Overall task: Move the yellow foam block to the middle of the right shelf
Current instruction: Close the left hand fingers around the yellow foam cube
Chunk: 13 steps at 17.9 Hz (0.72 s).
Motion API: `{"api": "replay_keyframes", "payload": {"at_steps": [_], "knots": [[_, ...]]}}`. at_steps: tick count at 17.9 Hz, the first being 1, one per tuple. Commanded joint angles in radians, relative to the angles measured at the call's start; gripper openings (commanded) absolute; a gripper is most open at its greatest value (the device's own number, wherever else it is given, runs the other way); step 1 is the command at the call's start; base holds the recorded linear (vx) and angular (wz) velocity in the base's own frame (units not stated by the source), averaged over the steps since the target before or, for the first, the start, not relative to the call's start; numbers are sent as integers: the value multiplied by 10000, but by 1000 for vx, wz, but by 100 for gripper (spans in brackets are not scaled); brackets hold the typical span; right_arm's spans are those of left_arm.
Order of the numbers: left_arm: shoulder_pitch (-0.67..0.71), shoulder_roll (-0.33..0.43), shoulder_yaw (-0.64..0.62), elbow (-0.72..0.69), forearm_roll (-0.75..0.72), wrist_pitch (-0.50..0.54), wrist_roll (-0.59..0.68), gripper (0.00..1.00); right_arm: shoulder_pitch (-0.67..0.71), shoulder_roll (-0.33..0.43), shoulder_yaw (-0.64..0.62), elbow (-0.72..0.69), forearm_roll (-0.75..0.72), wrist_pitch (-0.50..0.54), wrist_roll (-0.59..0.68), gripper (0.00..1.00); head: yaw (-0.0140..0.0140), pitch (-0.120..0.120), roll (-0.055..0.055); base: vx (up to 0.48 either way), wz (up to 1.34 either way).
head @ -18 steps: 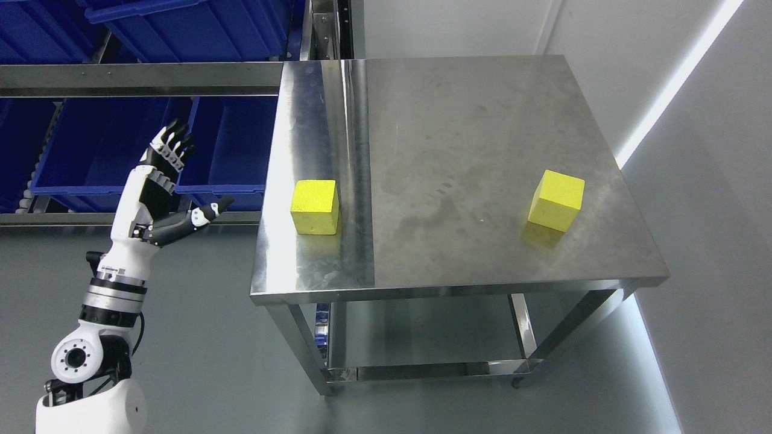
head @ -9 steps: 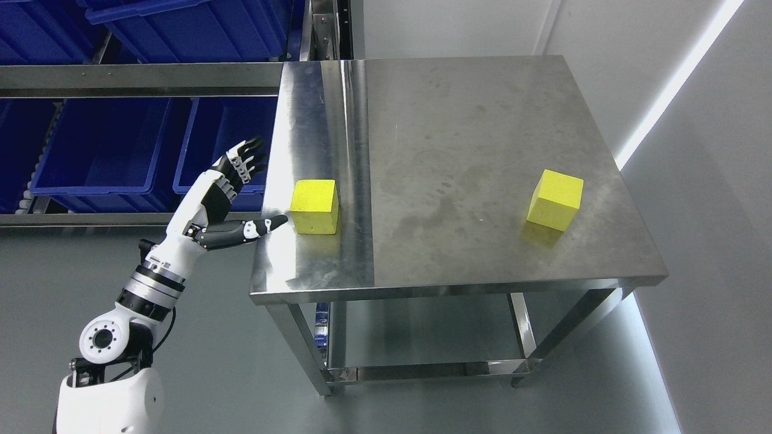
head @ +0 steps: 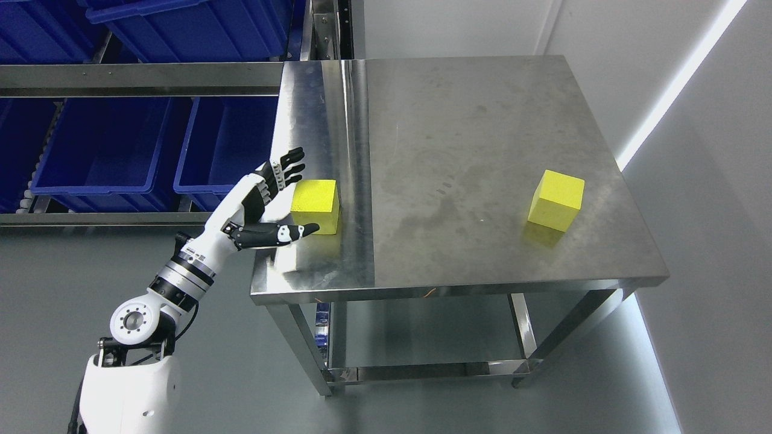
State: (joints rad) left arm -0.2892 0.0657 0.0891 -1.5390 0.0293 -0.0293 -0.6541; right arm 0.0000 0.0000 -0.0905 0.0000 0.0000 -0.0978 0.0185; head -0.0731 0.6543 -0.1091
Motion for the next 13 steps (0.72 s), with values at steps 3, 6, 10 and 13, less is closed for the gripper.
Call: {"api": "replay_keyframes", "payload": {"at_steps": [3,6,10,13], "knots": [[-38,447,-463,786,-294,447,-25,84,-31,-175,0,-175,-15,11,-1,100,0,0,0,0,0],[23,356,-19,786,-263,431,-727,63,-16,-175,0,-175,-15,-4,-1,100,0,0,0,0,-4],[-7,-364,1162,786,-263,263,-1160,31,-31,-175,0,-175,-15,-4,-1,100,0,0,0,1,0],[-23,-483,1486,802,-247,-12,-1160,21,-31,-175,0,-175,-15,11,-1,100,0,0,0,2,4]]}}
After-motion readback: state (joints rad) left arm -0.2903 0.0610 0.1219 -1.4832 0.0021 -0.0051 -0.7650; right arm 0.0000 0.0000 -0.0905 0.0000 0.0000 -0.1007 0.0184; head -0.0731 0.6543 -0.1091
